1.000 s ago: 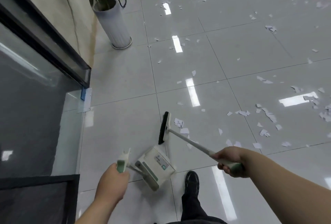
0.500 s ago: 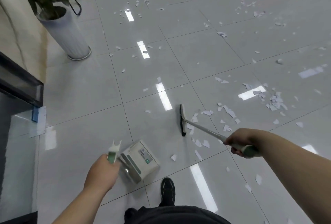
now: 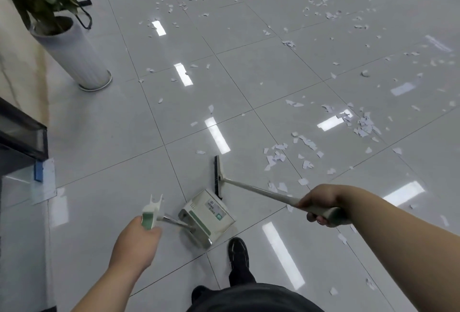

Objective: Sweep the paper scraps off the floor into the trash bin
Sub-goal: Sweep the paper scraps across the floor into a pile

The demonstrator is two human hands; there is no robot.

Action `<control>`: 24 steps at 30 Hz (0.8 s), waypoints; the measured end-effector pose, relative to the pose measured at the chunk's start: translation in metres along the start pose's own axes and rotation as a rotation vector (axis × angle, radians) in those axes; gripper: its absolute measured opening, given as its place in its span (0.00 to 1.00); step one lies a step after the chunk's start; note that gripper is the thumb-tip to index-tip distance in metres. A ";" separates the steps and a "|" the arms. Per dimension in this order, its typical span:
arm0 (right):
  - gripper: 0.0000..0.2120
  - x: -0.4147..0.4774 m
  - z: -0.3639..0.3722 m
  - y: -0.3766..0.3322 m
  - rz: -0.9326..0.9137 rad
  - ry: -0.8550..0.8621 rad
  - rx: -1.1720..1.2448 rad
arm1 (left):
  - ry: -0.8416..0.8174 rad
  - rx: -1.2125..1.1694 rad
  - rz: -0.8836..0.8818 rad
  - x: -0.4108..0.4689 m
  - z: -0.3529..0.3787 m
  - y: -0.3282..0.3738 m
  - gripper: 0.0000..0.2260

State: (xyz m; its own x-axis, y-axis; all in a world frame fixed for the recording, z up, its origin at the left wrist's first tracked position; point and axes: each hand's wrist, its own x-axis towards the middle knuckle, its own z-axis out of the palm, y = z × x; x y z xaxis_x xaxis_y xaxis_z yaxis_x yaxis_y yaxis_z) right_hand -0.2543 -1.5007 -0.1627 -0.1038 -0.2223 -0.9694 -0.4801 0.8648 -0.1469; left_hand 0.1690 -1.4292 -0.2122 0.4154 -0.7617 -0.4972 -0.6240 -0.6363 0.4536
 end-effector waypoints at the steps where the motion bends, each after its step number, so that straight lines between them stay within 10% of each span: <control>1: 0.15 0.002 0.004 0.009 0.028 0.001 -0.005 | -0.004 -0.013 0.000 -0.004 -0.001 -0.006 0.02; 24: 0.08 -0.044 0.063 0.038 0.010 0.220 0.312 | -0.044 -0.078 0.023 -0.011 -0.046 -0.063 0.04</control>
State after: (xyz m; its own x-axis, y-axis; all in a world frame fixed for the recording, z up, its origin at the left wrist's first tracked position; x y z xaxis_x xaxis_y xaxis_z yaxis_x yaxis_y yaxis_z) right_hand -0.2134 -1.4301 -0.1383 -0.3081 -0.2747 -0.9108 -0.1930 0.9555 -0.2229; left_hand 0.2340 -1.3861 -0.2012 0.3712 -0.7713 -0.5170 -0.5788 -0.6276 0.5208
